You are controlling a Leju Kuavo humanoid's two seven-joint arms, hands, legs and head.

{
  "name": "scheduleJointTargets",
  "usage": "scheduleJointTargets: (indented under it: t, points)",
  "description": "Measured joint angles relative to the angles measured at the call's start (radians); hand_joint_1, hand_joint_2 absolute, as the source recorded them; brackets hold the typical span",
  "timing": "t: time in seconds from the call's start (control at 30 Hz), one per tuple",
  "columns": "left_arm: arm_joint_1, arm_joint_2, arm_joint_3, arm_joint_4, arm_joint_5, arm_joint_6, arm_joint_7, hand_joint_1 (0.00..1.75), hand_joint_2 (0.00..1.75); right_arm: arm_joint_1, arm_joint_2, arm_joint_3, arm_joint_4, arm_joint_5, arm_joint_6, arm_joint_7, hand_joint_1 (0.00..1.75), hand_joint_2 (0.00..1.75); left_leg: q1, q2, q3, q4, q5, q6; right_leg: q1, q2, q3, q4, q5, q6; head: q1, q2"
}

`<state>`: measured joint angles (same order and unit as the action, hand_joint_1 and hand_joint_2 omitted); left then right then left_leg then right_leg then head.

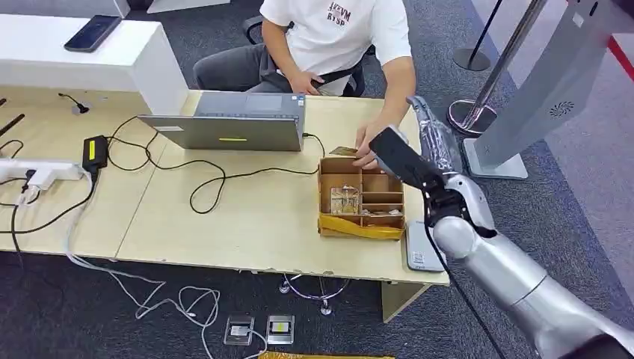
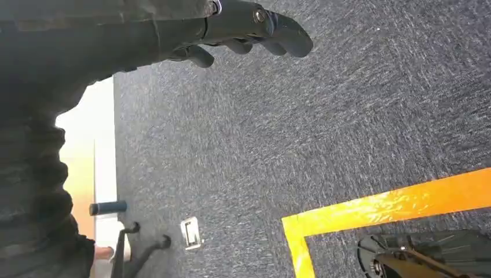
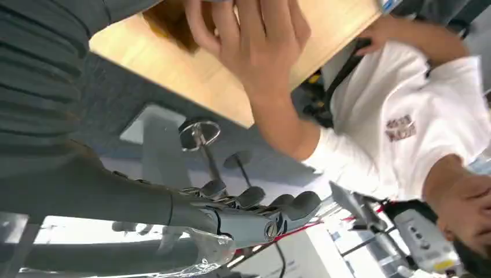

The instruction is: Pass the card to the sensor for recognition and then transmit it.

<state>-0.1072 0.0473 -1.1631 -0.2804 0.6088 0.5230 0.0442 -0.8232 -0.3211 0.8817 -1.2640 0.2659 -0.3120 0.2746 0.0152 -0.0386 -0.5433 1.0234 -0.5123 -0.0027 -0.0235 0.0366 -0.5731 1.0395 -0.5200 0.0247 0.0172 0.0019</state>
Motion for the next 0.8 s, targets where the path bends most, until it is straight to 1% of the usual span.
scheduleJointTargets:
  t: [0.07,0.13,0.17,0.23,0.33,0.47,0.63,0.8]
  points:
    - [0.0,0.0,0.0,0.0,0.003,-0.001,-0.002,0.0,1.75,0.071,-0.018,-0.021,-0.085,0.023,0.028,-0.049,0.0,1.75,0.0,0.0,0.0,0.0,0.0,0.0,0.0,0.0,0.0,0.0,0.0,0.0,0.0,0.0]
    - [0.0,0.0,0.0,0.0,0.01,-0.001,-0.002,0.0,1.75,0.136,-0.027,-0.039,-0.142,0.059,0.061,-0.088,0.0,1.75,0.0,0.0,0.0,0.0,0.0,0.0,0.0,0.0,0.0,0.0,0.0,0.0,0.0,0.0]
    - [0.0,0.001,0.0,0.0,0.014,-0.001,-0.002,0.0,1.75,0.166,-0.029,-0.043,-0.164,0.082,0.081,-0.099,0.0,1.75,0.0,0.0,0.0,0.0,0.0,0.0,0.0,0.0,0.0,0.0,0.0,0.0,0.0,0.0]
    - [0.0,0.003,0.0,0.0,0.018,0.0,-0.002,0.0,1.75,0.212,-0.038,-0.049,-0.203,0.133,0.113,-0.099,0.0,1.75,0.0,0.0,0.0,0.0,0.0,0.0,0.0,0.0,0.0,0.0,0.0,0.0,0.0,0.0]
    - [0.0,0.004,0.0,0.0,0.018,0.0,0.0,0.0,1.75,0.266,-0.045,-0.055,-0.242,0.226,0.137,-0.075,0.0,1.75,0.0,0.0,0.0,0.0,0.0,0.0,0.0,0.0,0.0,0.0,0.0,0.0,0.0,0.0]
    - [0.0,0.005,0.0,0.0,0.007,-0.002,0.007,0.0,1.75,0.306,-0.063,-0.056,-0.269,0.347,0.171,-0.013,0.0,1.75,0.0,0.0,0.0,0.0,0.0,0.0,0.0,0.0,0.0,0.0,0.0,0.0,0.0,0.0]
    - [-0.001,0.006,0.0,0.0,0.003,-0.003,0.009,0.0,1.75,0.327,-0.078,-0.056,-0.292,0.379,0.187,0.008,0.0,1.75,0.0,0.001,0.0,0.0,0.0,0.0,0.0,0.001,0.0,0.0,0.0,0.0,0.0,0.0]
    - [-0.001,0.009,0.0,0.0,-0.001,-0.009,0.009,0.0,1.75,0.339,-0.087,-0.056,-0.299,0.454,0.215,0.039,0.0,1.75,0.0,0.001,0.0,0.0,0.0,0.0,0.0,0.001,0.0,0.0,0.0,0.0,0.0,0.0]
